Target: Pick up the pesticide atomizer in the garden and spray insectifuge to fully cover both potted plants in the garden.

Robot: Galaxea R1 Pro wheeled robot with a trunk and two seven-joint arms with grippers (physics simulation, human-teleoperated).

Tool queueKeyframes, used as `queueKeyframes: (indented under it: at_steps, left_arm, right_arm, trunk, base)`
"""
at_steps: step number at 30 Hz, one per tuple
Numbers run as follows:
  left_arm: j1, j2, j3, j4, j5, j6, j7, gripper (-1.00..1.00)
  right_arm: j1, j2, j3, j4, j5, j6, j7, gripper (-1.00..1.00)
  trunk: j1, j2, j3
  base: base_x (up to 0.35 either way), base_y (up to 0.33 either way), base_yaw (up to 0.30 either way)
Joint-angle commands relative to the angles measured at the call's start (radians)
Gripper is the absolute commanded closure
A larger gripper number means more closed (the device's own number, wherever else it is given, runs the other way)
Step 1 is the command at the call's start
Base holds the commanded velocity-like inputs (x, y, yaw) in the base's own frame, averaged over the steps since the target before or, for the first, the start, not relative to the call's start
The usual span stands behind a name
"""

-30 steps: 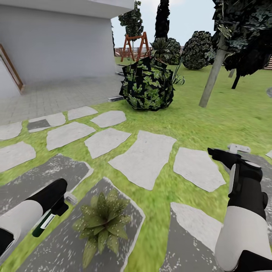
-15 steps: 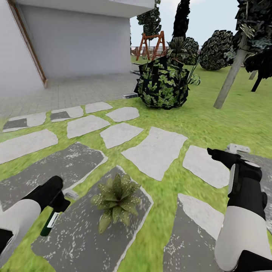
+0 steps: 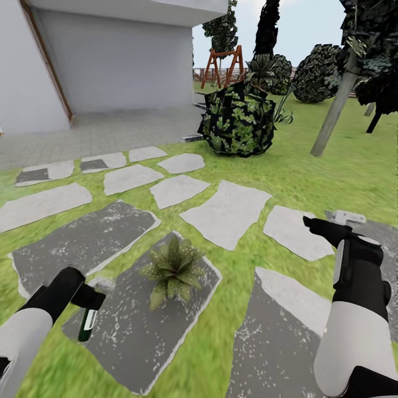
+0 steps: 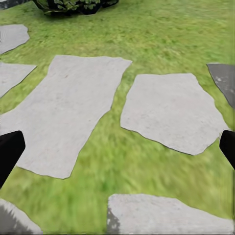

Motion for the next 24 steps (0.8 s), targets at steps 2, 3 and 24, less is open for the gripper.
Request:
queueKeyframes:
  at_steps: [2, 3, 24]
  left_arm:
    - [0.026, 0.001, -0.001, -0.052, -0.008, -0.009, -0.008, 1.0]
    - [0.033, 0.001, -0.001, -0.077, -0.008, -0.01, -0.008, 1.0]
    - [0.067, 0.001, -0.003, -0.111, -0.005, -0.012, -0.013, 1.0]
  right_arm:
    - [-0.001, 0.002, -0.001, -0.001, 0.01, 0.003, 0.01, -1.0]
    - [-0.001, 0.003, -0.001, -0.001, 0.01, 0.003, 0.009, -1.0]
    - [-0.001, 0.003, -0.001, -0.002, 0.01, 0.003, 0.009, -1.0]
  trunk:
    - [-0.001, 0.0, -0.001]
    - [-0.001, 0.0, -0.001]
    - [0.018, -0.035, 0.006]
  base:
    - [-0.314, 0.0, 0.0]
    - [-0.296, 0.0, 0.0]
    - [-0.053, 0.0, 0.0]
